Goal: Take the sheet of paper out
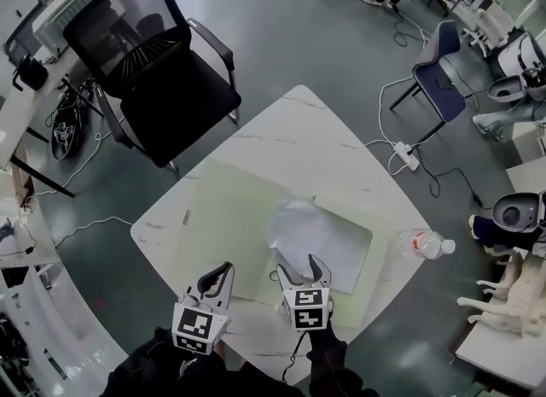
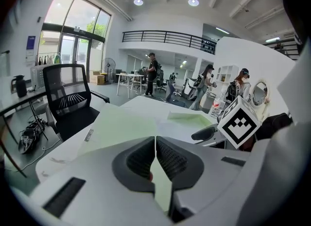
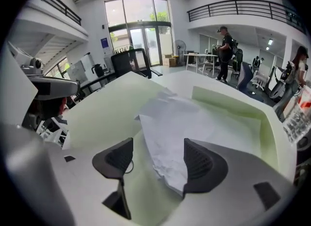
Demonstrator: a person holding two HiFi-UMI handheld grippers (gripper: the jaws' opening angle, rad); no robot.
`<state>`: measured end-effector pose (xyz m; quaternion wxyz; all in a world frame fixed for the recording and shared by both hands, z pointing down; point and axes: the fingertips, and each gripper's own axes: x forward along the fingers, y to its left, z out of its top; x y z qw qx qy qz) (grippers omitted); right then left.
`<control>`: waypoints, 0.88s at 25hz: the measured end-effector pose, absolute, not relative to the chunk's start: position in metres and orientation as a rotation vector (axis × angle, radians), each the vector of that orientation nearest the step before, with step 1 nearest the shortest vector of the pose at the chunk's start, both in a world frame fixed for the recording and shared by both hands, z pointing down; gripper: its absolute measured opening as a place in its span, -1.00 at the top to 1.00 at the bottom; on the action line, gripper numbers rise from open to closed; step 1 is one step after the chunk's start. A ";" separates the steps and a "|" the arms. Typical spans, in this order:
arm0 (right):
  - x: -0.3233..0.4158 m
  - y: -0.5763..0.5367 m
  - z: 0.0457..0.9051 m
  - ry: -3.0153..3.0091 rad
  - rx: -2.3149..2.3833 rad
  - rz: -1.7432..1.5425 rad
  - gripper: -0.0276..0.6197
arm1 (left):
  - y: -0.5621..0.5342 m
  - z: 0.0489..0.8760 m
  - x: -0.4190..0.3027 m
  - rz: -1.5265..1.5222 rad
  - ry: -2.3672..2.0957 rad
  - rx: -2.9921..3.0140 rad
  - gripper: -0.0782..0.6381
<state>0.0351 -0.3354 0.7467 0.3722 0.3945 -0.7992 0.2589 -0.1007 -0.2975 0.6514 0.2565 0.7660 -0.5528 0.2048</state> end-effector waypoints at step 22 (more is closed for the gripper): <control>0.034 -0.334 0.734 -2.050 1.024 0.669 0.86 | -0.293 0.636 -0.117 0.538 -1.557 2.068 0.70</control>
